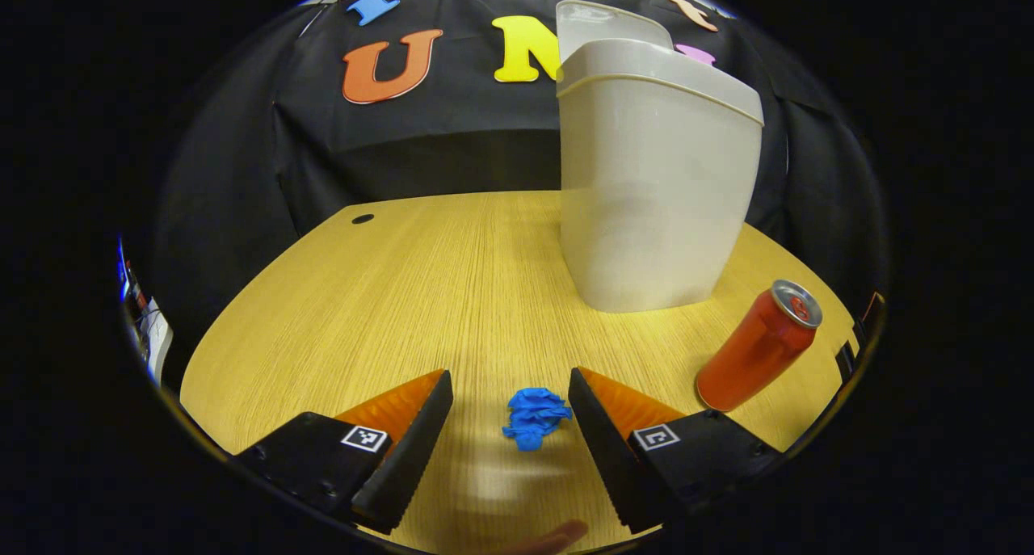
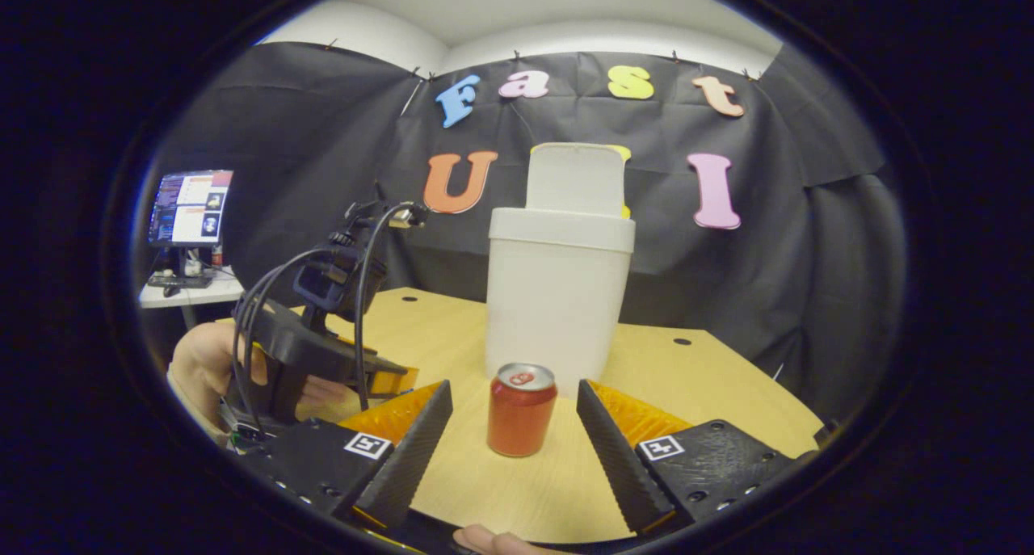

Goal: Press the lid of the desktop garbage bin to open it, pick up the crumpled paper on the desktop and throw it into the bin, then pick up the pop can on the desktop and drop it into the bin, and finally close the garbage bin lid.

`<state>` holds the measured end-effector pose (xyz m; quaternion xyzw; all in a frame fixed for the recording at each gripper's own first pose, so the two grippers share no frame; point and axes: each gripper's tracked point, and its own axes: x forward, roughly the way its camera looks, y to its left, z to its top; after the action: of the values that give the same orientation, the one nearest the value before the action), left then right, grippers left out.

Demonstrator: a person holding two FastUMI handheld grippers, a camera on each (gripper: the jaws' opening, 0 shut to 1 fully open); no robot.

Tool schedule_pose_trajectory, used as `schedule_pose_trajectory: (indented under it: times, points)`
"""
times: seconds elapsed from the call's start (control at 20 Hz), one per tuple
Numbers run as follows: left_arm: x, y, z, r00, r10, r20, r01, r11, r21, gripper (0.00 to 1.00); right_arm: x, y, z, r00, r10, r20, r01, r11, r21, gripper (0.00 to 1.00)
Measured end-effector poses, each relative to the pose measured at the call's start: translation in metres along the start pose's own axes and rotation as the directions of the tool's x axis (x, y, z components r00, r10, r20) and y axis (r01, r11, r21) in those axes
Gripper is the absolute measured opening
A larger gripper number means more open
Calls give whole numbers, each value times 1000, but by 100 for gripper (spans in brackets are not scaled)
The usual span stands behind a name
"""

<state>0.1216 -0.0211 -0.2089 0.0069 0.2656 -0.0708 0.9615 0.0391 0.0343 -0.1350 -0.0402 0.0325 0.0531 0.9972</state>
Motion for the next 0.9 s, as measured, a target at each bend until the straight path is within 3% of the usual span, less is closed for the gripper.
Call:
schedule_pose_trajectory:
  times: [0.25,0.3,0.4,0.7,0.75,0.8,0.9]
  points:
    - [11,2,-17,997,-21,-78,18,999,-37,83,16,-4,-24,998,-1,-63,4,999,50,98]
    - [12,2,-21,995,-20,-97,15,999,-46,73,17,-9,-27,997,-9,-74,14,998,58,95]
    - [16,1,-21,996,-16,-88,13,1000,-28,64,22,-12,-37,994,-17,-104,25,997,75,95]
    - [13,2,-21,996,-24,-83,24,1000,-9,46,46,-8,-55,979,-19,-201,51,987,155,95]
    - [10,2,-19,997,-26,-79,26,1000,-5,50,51,-5,-57,977,-10,-211,48,984,173,95]
    - [8,2,-16,997,-28,-70,28,1000,0,43,56,-4,-58,975,-9,-221,50,982,183,95]
    - [2,2,-8,999,-27,-43,28,1000,6,42,67,-1,-57,974,-12,-228,54,982,179,95]
